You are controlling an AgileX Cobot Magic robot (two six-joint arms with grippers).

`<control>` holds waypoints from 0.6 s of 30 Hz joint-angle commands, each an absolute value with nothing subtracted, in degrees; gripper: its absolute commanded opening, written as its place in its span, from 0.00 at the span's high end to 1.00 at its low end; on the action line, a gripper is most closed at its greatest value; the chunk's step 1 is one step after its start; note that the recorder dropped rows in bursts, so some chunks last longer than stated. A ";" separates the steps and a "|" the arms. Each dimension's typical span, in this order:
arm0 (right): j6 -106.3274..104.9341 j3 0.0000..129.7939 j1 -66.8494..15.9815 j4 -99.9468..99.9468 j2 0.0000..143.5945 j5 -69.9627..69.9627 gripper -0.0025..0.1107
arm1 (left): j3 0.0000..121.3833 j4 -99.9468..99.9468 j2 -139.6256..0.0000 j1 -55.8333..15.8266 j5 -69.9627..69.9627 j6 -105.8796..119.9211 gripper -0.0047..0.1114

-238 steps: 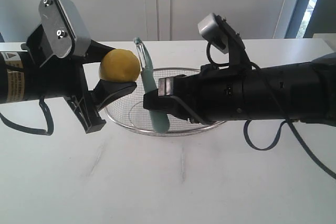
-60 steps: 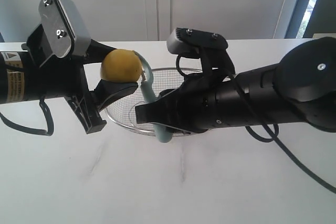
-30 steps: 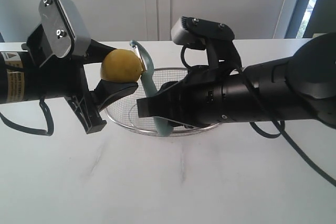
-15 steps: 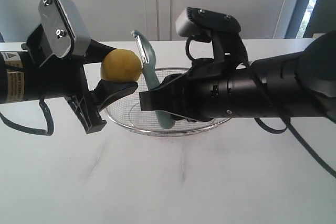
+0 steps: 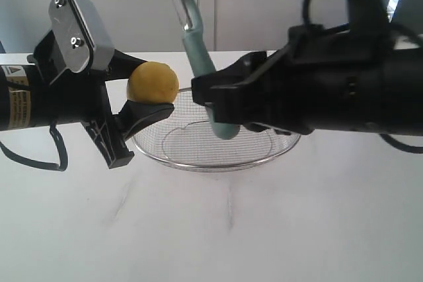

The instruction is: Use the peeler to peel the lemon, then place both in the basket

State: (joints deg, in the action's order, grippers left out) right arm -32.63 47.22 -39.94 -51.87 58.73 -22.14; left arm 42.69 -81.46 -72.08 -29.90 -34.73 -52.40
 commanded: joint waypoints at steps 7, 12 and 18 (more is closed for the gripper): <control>-32.78 47.30 -39.96 -40.46 44.03 -29.56 0.98 | 42.77 -81.49 -71.42 -29.89 -35.31 -53.06 0.96; -32.78 47.30 -39.96 -31.57 42.43 -35.81 0.98 | 42.77 -81.49 -71.42 -29.89 -35.04 -53.06 0.96; -32.78 47.21 -39.96 -23.87 42.43 -39.76 0.98 | 42.77 -81.49 -71.42 -29.89 -34.16 -53.70 0.96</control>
State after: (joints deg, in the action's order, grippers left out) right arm -32.63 47.22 -39.94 -27.42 42.83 -38.52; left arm 42.69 -81.46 -72.08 -29.90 -34.25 -52.52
